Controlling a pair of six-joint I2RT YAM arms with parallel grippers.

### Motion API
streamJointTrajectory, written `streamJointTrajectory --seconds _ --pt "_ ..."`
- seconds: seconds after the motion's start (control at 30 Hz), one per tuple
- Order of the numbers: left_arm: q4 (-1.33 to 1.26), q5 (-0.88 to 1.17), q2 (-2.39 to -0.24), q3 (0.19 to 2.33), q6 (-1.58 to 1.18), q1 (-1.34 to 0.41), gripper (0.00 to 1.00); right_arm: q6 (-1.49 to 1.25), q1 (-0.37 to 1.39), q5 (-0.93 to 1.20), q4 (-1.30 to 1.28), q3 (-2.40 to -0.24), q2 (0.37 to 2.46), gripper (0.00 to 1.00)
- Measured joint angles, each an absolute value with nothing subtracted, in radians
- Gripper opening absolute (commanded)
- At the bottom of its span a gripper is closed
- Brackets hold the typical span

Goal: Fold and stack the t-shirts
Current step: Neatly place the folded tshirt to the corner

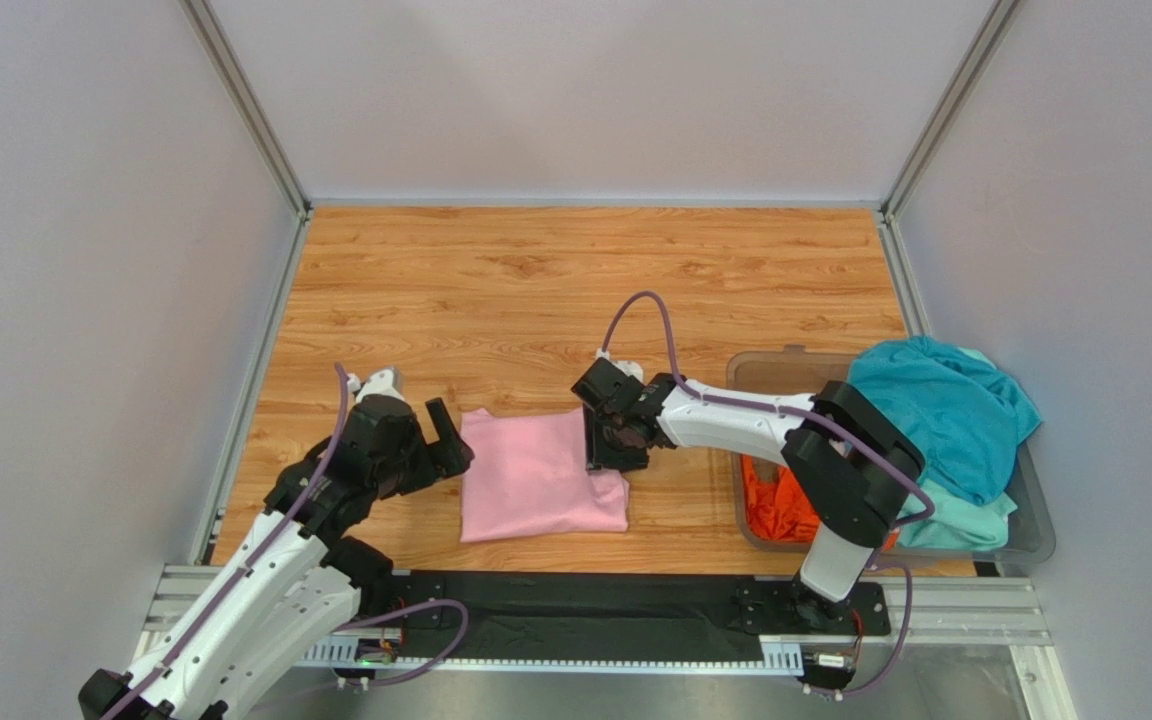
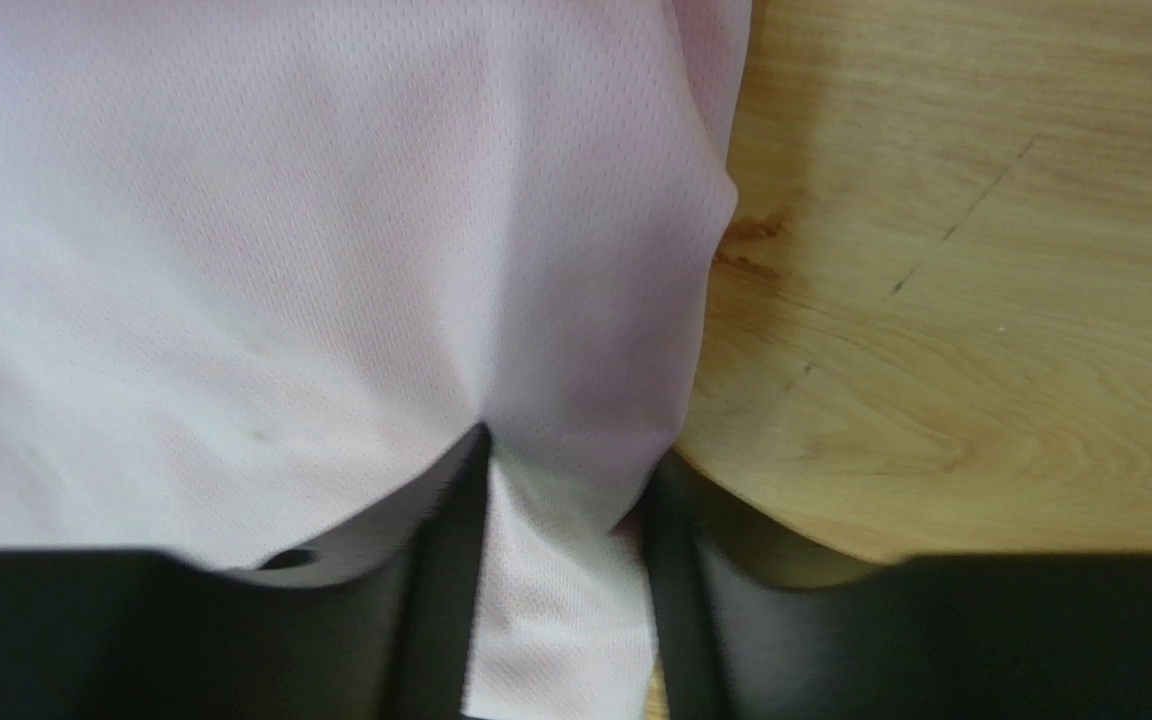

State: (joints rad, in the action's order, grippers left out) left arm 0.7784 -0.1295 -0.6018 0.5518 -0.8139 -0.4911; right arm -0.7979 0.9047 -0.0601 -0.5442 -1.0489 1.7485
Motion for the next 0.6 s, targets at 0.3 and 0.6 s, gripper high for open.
streamJointTrajectory --seconds 0.3,0.6 --pt "0.796 -0.133 -0.599 0.552 -0.824 -0.491 1.00 -0.699 0.860 -0.086 -0.564 -1.205 1.860 0.00" --pt "0.797 -0.166 -0.585 0.553 -0.824 -0.491 1.00 -0.377 0.564 -0.103 -0.611 -1.489 1.992 0.00"
